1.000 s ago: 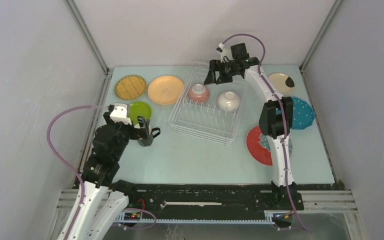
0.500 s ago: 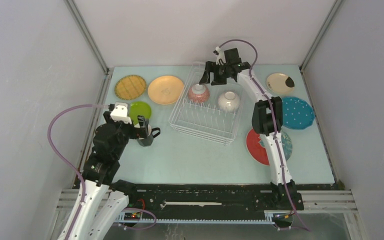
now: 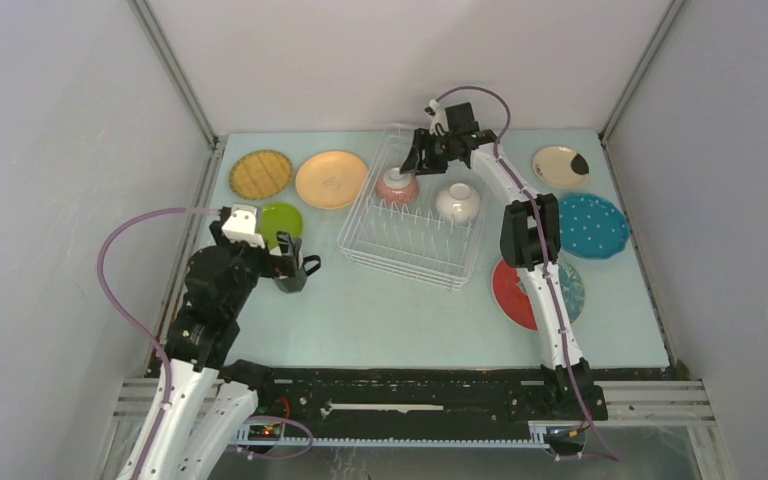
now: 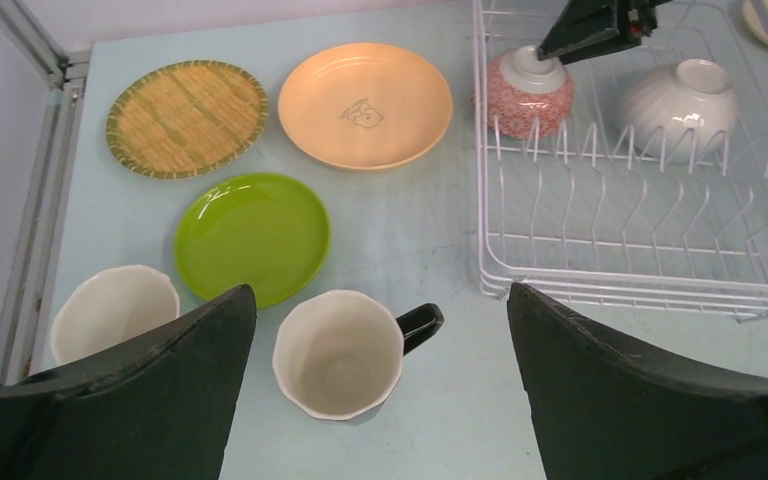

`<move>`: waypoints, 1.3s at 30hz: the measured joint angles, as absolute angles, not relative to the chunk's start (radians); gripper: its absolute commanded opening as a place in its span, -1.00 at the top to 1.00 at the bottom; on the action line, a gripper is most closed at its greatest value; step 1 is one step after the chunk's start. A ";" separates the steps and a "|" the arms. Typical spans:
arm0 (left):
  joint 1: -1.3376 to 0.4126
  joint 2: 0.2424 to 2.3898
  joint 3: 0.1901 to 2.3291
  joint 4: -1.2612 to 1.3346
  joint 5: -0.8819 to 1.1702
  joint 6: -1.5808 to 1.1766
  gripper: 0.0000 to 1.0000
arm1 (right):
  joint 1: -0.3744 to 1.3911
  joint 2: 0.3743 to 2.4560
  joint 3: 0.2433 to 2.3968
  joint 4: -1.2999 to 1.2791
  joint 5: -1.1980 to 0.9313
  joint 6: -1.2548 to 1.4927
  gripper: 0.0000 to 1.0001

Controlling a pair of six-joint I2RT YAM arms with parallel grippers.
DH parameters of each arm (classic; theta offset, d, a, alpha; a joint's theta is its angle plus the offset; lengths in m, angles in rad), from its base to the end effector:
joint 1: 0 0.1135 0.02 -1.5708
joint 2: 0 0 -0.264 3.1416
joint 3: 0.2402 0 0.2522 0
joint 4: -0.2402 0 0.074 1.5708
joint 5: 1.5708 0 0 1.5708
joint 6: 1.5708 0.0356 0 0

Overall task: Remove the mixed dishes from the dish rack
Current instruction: Pick up the bowl from the dish rack.

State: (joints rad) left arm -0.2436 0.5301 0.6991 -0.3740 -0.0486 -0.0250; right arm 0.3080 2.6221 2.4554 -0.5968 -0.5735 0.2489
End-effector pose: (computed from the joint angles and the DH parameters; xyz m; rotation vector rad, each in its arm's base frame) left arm 0.1274 -0.0299 0.3250 0.1590 1.7709 -0.1508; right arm 0.5428 0.1929 0.1912 -0.3656 2.3426 0.9431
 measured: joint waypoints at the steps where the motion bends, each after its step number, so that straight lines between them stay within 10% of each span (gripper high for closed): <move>1: -0.243 0.530 0.699 -0.373 -0.038 -0.025 -1.00 | 0.306 2.622 2.457 -0.595 -0.575 0.250 -0.07; 19: -0.311 0.960 0.705 0.150 0.213 -0.540 -1.00 | 0.214 2.638 2.457 -0.537 -0.688 0.394 0.39; 39: -0.424 1.790 1.364 0.139 0.181 -0.722 -0.99 | 0.146 2.621 2.399 -0.539 -0.637 0.366 0.55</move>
